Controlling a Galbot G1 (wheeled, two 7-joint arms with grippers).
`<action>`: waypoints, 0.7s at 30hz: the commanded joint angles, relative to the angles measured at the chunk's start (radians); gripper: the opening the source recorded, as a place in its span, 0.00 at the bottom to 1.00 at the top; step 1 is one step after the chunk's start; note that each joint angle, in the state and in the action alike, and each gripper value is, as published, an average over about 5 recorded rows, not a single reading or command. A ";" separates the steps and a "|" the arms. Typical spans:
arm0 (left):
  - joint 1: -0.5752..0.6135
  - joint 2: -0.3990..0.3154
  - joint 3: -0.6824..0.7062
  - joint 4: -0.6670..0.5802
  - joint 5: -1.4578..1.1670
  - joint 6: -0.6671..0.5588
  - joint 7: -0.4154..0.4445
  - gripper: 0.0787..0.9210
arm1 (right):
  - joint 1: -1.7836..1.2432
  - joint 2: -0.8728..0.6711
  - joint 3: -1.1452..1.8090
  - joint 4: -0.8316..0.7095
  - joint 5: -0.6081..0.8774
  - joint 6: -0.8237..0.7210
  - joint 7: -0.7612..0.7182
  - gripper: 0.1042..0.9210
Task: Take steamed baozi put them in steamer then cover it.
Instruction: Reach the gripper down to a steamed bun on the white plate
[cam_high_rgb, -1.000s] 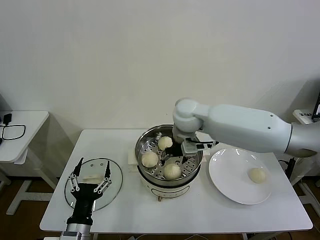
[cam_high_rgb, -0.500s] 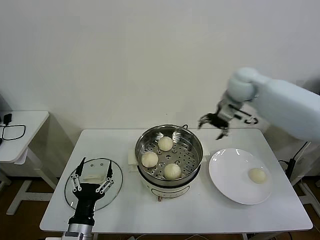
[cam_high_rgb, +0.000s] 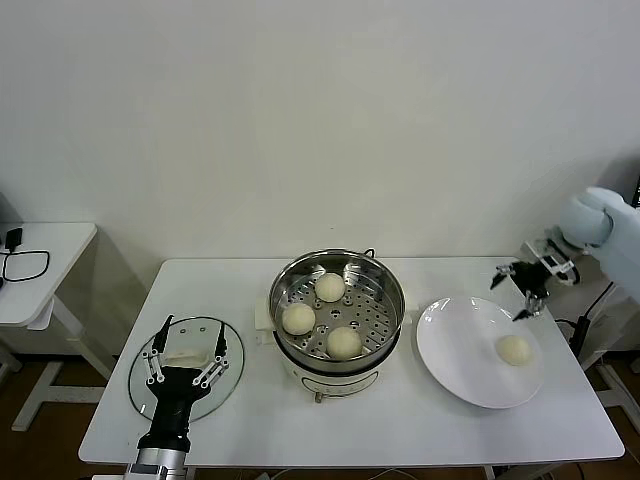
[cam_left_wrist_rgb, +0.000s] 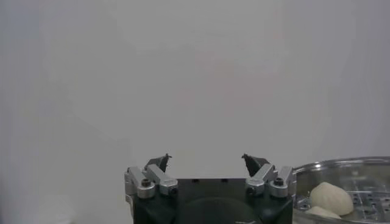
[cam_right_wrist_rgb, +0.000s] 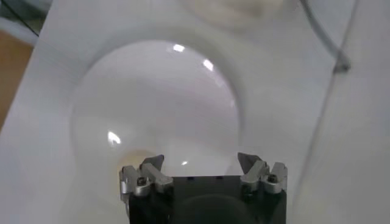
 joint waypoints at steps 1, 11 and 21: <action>0.002 -0.002 0.001 -0.001 0.001 0.002 -0.002 0.88 | -0.229 -0.022 0.122 -0.084 -0.043 -0.055 0.051 0.88; -0.002 0.001 0.016 0.015 0.017 -0.003 -0.004 0.88 | -0.255 0.040 0.155 -0.145 -0.082 -0.042 0.082 0.88; -0.005 0.005 0.010 0.018 0.012 -0.003 -0.007 0.88 | -0.252 0.067 0.152 -0.182 -0.100 -0.043 0.077 0.85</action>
